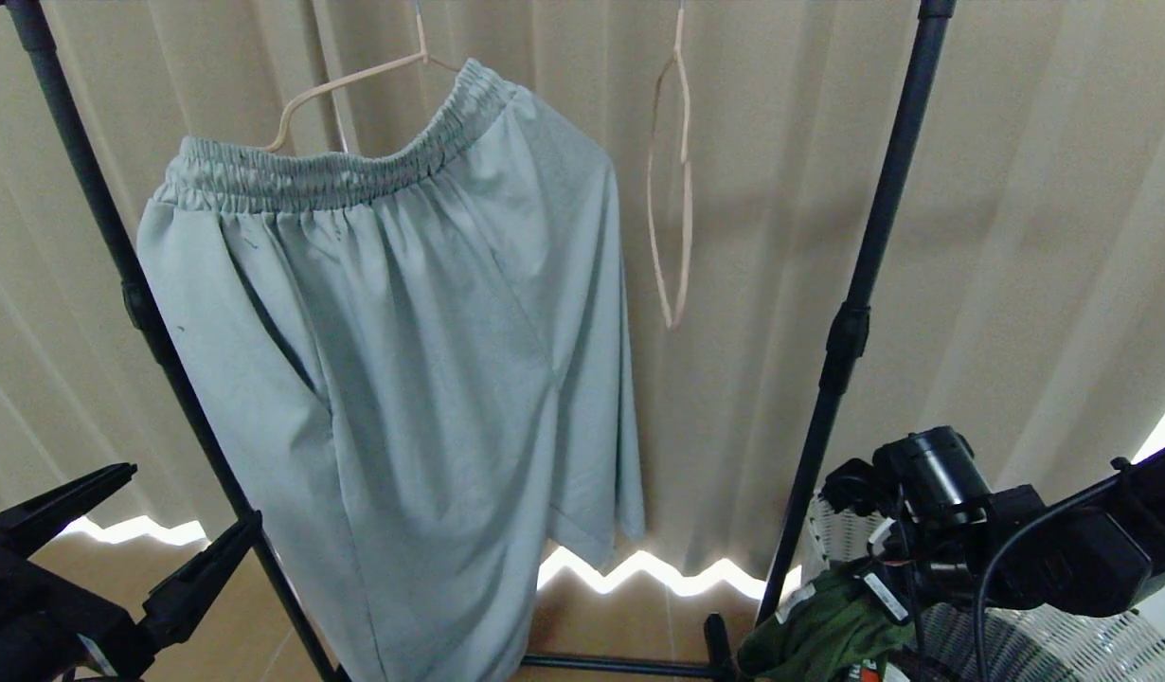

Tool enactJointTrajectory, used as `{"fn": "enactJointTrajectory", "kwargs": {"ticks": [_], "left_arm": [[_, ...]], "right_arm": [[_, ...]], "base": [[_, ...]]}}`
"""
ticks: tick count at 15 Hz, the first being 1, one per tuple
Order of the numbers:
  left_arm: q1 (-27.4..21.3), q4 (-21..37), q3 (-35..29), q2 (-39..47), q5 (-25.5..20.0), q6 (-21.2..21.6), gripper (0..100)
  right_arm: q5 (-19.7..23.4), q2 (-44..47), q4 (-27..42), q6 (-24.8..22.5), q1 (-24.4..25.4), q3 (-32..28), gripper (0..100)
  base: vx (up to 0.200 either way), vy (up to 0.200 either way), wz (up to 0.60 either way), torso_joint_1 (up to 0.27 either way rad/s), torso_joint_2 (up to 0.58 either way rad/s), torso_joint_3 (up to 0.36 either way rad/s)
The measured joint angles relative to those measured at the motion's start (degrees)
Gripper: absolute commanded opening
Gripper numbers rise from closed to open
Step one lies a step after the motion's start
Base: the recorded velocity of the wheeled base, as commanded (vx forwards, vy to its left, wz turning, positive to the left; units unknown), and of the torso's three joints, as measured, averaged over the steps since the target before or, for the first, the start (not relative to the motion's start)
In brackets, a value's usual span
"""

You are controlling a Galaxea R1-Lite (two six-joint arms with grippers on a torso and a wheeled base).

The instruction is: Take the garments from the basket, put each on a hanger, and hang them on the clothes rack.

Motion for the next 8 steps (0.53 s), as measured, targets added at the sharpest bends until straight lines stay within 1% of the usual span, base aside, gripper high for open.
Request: {"fn": "enactJointTrajectory", "kwargs": {"ticks": [4, 8], "left_arm": [[0.0, 0.0, 0.0, 0.0, 0.0, 0.0, 100], [0.0, 0.0, 0.0, -0.1, 0.0, 0.0, 100]], "right_arm": [[0.1, -2.7, 0.0, 0.4, 0.2, 0.3, 0], [0.4, -11.6, 0.0, 0.5, 1.4, 0.5, 0]], "base": [[0.000, 0.000, 0.00, 0.000, 0.00, 0.000], [0.000, 0.000, 0.00, 0.000, 0.00, 0.000]]}}
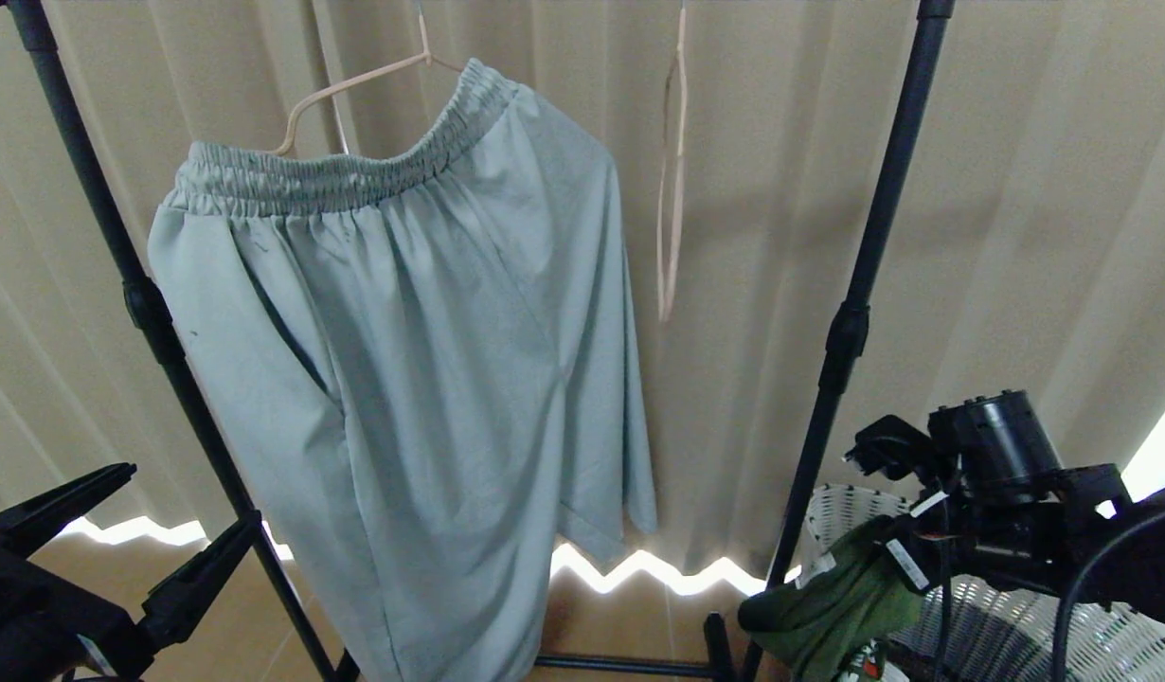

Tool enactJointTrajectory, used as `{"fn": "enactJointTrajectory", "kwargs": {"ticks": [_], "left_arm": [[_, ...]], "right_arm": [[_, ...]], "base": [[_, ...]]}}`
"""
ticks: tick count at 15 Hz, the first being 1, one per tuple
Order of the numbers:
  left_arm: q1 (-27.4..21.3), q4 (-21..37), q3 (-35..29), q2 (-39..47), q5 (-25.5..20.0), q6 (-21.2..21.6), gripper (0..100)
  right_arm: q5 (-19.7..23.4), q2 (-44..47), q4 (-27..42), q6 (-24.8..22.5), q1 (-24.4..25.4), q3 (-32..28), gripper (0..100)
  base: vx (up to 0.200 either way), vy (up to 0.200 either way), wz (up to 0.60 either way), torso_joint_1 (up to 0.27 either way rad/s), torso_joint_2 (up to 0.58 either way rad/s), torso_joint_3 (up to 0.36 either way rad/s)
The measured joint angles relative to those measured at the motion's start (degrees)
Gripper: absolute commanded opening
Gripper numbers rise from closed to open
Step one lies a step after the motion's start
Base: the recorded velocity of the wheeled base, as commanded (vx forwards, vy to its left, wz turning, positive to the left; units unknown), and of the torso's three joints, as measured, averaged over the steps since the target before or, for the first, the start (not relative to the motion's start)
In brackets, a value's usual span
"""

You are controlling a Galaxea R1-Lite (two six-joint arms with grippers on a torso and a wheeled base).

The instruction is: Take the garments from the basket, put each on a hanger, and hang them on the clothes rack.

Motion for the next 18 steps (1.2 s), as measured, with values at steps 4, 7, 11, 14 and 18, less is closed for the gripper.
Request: {"fn": "enactJointTrajectory", "kwargs": {"ticks": [4, 7, 11, 14, 18], "left_arm": [[0.0, 0.0, 0.1, 0.0, 0.0, 0.0, 100], [0.0, 0.0, 0.1, -0.1, 0.0, -0.1, 100], [0.0, 0.0, 0.1, -0.7, 0.0, 0.0, 100], [0.0, 0.0, 0.1, -1.0, 0.0, 0.0, 100], [0.0, 0.0, 0.1, -1.1, 0.0, 0.0, 100]], "right_arm": [[0.4, -8.5, -0.1, 0.0, 0.5, -0.4, 0], [0.5, -12.0, -0.2, 0.0, 0.7, -1.0, 0], [0.5, -13.2, -0.2, 0.1, 1.5, -1.7, 0], [0.5, -13.4, -0.2, 0.1, 2.0, -1.8, 0], [0.5, -13.5, -1.4, 0.1, 2.1, -1.7, 0]], "base": [[0.000, 0.000, 0.00, 0.000, 0.00, 0.000], [0.000, 0.000, 0.00, 0.000, 0.00, 0.000], [-0.200, 0.000, 0.00, 0.002, 0.00, 0.002], [-0.200, 0.000, 0.00, 0.004, 0.00, -0.001], [-0.200, 0.000, 0.00, -0.002, 0.00, 0.002]]}}
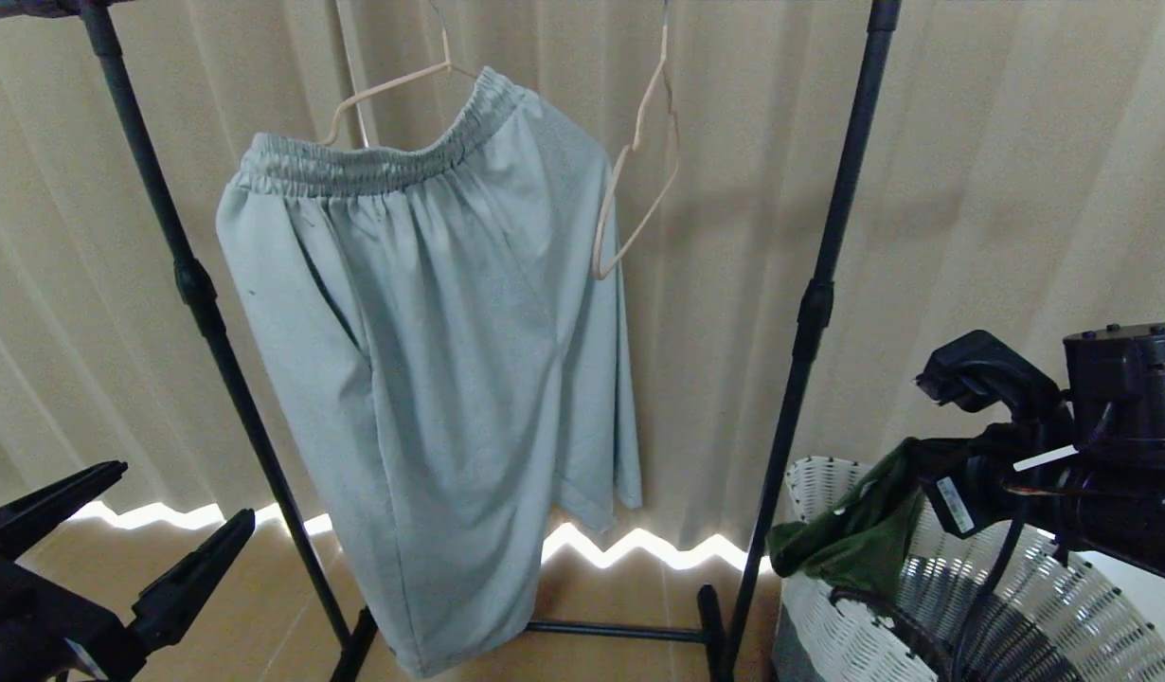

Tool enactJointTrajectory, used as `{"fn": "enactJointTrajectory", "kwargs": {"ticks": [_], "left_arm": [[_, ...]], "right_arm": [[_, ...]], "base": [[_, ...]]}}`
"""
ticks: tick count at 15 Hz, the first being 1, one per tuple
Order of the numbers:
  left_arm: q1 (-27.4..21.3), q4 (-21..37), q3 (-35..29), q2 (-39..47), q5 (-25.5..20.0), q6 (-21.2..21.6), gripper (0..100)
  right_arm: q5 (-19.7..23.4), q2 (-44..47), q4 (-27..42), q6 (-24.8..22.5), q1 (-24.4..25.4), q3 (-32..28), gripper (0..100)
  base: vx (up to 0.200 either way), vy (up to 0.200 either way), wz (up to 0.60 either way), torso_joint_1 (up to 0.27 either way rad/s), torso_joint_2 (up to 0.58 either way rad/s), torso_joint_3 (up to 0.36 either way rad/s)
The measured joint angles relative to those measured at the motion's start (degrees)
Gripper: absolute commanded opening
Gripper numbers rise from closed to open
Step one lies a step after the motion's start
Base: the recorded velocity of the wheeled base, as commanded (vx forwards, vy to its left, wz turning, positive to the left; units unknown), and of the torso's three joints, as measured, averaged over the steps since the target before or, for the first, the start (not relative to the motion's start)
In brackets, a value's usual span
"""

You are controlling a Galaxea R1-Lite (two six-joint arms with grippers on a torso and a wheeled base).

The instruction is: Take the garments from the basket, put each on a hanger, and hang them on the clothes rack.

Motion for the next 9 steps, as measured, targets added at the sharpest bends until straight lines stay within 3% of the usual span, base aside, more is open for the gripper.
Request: {"fn": "enactJointTrajectory", "kwargs": {"ticks": [4, 9], "left_arm": [[-0.1, 0.0, 0.2, 0.0, -0.2, 0.0, 100], [-0.1, 0.1, -2.2, 0.4, -2.2, 0.2, 100]], "right_arm": [[0.2, 0.0, -0.8, 0.0, 0.0, 0.3, 0], [4.7, 0.3, -1.4, 0.1, 2.3, -0.8, 0]], "base": [[0.000, 0.000, 0.00, 0.000, 0.00, 0.000], [0.000, 0.000, 0.00, 0.000, 0.00, 0.000]]}}
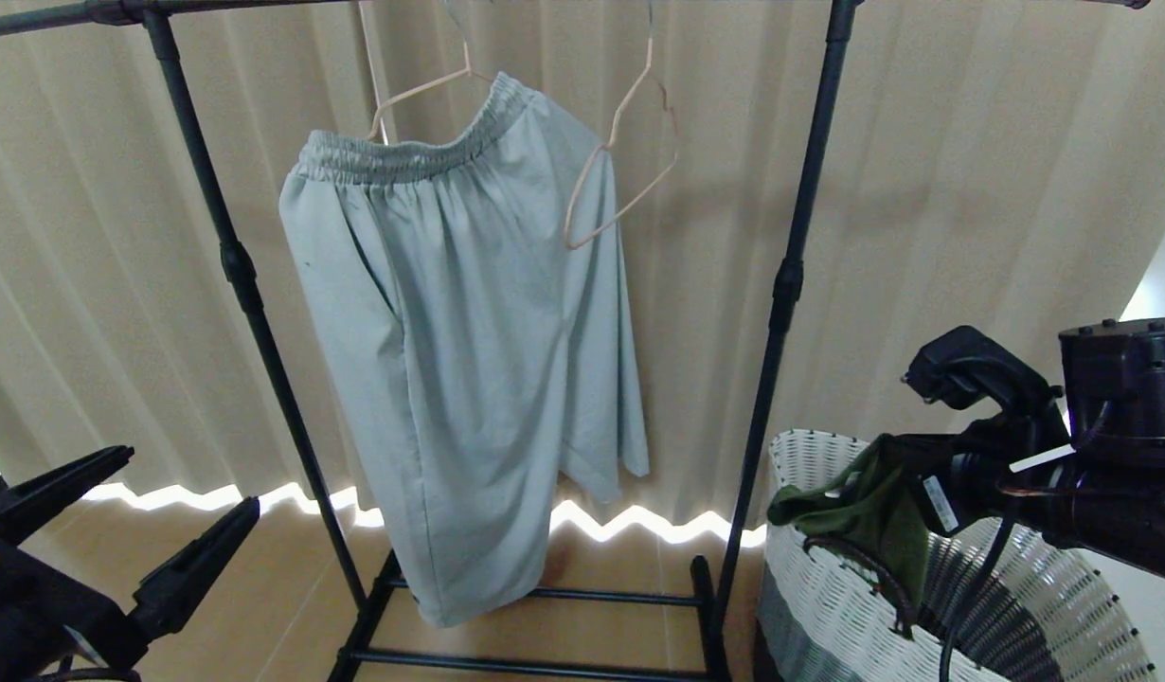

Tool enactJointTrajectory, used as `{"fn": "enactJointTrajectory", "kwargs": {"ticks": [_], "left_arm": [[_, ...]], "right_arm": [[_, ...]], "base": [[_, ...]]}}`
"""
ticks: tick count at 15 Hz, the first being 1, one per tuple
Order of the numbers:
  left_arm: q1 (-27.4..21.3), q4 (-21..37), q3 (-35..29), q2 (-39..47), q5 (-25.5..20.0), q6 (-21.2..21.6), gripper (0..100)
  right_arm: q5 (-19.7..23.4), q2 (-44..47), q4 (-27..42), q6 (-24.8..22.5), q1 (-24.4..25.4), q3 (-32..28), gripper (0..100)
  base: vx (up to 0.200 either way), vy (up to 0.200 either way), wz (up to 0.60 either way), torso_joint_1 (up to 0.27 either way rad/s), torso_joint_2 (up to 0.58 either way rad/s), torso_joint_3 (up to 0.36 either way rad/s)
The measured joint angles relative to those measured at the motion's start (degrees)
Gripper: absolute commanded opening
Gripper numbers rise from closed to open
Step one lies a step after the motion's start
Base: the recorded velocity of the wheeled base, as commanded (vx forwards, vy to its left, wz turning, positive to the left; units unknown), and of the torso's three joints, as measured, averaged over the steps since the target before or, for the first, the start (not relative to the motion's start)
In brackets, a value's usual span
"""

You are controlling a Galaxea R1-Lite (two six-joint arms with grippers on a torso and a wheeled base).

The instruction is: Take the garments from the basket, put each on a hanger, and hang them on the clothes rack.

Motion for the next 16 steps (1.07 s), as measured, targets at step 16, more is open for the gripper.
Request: {"fn": "enactJointTrajectory", "kwargs": {"ticks": [16], "left_arm": [[-22.7, 0.4, -14.9, 16.4, -2.0, 0.3, 100]], "right_arm": [[2.8, 2.1, -10.0, 11.6, 16.2, -14.3, 0]], "base": [[0.000, 0.000, 0.00, 0.000, 0.00, 0.000]]}}
